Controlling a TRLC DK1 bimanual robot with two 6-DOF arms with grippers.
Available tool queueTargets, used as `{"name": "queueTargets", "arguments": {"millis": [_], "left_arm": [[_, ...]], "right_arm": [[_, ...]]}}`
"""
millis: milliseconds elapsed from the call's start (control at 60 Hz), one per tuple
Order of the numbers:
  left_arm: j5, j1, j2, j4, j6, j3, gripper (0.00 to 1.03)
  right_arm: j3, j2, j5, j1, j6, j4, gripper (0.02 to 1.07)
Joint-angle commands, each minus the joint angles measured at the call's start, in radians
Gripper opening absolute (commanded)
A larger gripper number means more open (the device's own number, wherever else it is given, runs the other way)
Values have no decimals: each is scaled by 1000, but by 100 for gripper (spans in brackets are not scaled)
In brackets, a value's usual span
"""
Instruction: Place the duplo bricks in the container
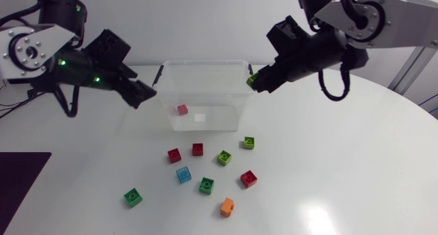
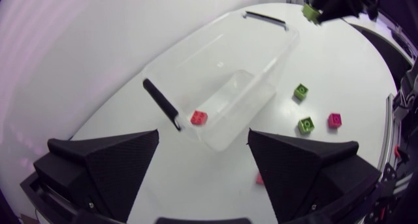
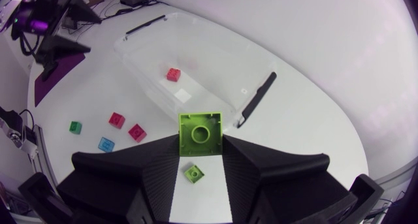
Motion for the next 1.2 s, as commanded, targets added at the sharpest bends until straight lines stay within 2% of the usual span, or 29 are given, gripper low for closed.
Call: {"name": "queueTargets", "arguments": {"millis": [0, 250, 300, 333, 367, 417, 567, 667, 833, 950, 1017, 1050, 1100, 1183], "left_arm": [[0, 20, -65, -44, 89, -134, 98], [0, 52, -199, -132, 241, -380, 97], [-2, 50, -214, -159, 269, -413, 97], [-2, 47, -225, -171, 275, -433, 97], [-2, 41, -234, -188, 284, -452, 96], [-2, 35, -239, -219, 296, -467, 96], [-14, -14, -199, -225, 321, -530, 96], [-19, -36, -159, -213, 324, -545, 96], [-60, -34, -9, -156, 327, -561, 90], [-66, -31, 103, -115, 325, -556, 84], [-77, -37, 176, -87, 318, -544, 73], [-80, -39, 202, -79, 315, -535, 60], [-81, -37, 229, -61, 308, -515, 30], [-80, -39, 223, -69, 305, -498, 28]], "right_arm": [[85, 73, 5, 26, 35, 6, 29], [261, 266, 42, 58, 29, 23, 31], [295, 312, 51, 58, 24, 14, 43], [305, 328, 60, 58, 21, 8, 60], [308, 332, 74, 59, 20, 2, 83], [302, 314, 75, 59, 18, -6, 104], [187, 162, 74, 61, 14, -27, 103], [29, 27, 74, 64, 12, -35, 103], [-225, -136, 66, 84, 23, -61, 103], [-347, -179, 66, 124, 58, -64, 103], [-403, -171, 68, 151, 83, -52, 103], [-422, -159, 71, 158, 94, -41, 103], [-442, -131, 74, 164, 109, -24, 103], [-463, -61, 83, 170, 123, 2, 102]]}}
